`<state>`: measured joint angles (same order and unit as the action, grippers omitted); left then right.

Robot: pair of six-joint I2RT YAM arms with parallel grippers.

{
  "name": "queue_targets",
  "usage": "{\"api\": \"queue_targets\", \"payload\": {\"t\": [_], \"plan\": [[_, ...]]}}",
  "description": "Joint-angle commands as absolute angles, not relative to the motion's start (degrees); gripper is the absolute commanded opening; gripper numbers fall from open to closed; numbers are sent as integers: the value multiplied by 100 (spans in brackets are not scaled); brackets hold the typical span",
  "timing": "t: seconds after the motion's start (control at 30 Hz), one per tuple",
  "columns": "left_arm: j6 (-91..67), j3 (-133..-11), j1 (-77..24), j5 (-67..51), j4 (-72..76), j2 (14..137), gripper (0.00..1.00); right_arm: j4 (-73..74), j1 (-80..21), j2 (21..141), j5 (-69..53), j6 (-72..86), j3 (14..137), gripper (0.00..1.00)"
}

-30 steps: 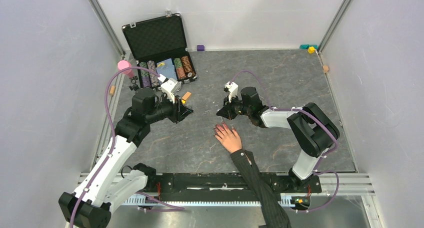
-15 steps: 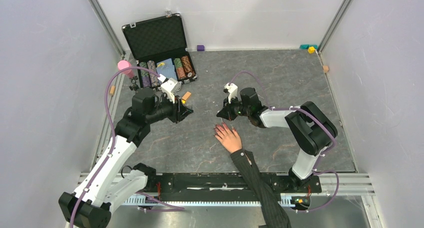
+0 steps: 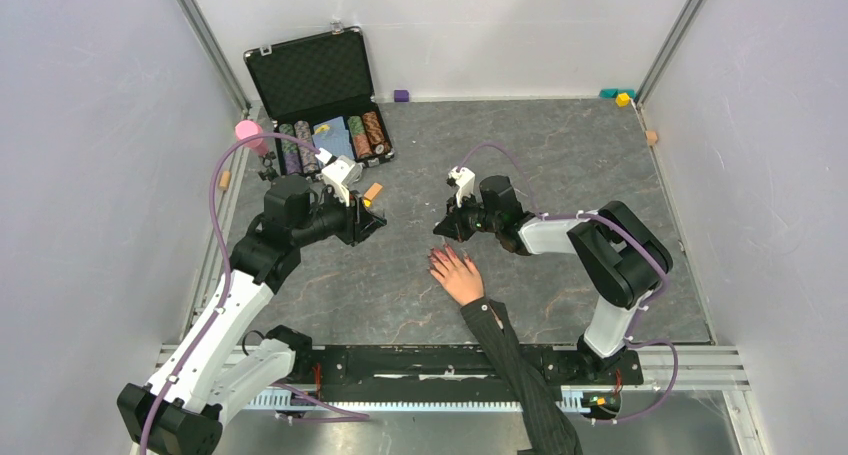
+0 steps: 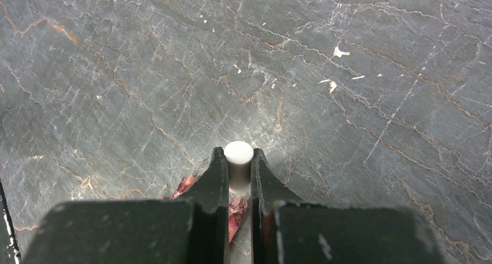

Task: Paint the nails
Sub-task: Paint the nail polish on the nail.

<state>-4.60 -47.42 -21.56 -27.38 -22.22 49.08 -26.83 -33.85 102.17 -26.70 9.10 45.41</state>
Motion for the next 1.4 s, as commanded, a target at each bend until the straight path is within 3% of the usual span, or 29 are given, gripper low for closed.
{"api": "queue_targets", "payload": {"t": [0.0,1.37], "plan": [[-334,-4755,-2127,-2856,-2004,4849,2,-2927,-3380,10315,-2611,847,4675,0],[-308,-4773,-2126,-2822,-2039,4915,2,-3109,-3375,10574,-2501,911,4843,0]]}}
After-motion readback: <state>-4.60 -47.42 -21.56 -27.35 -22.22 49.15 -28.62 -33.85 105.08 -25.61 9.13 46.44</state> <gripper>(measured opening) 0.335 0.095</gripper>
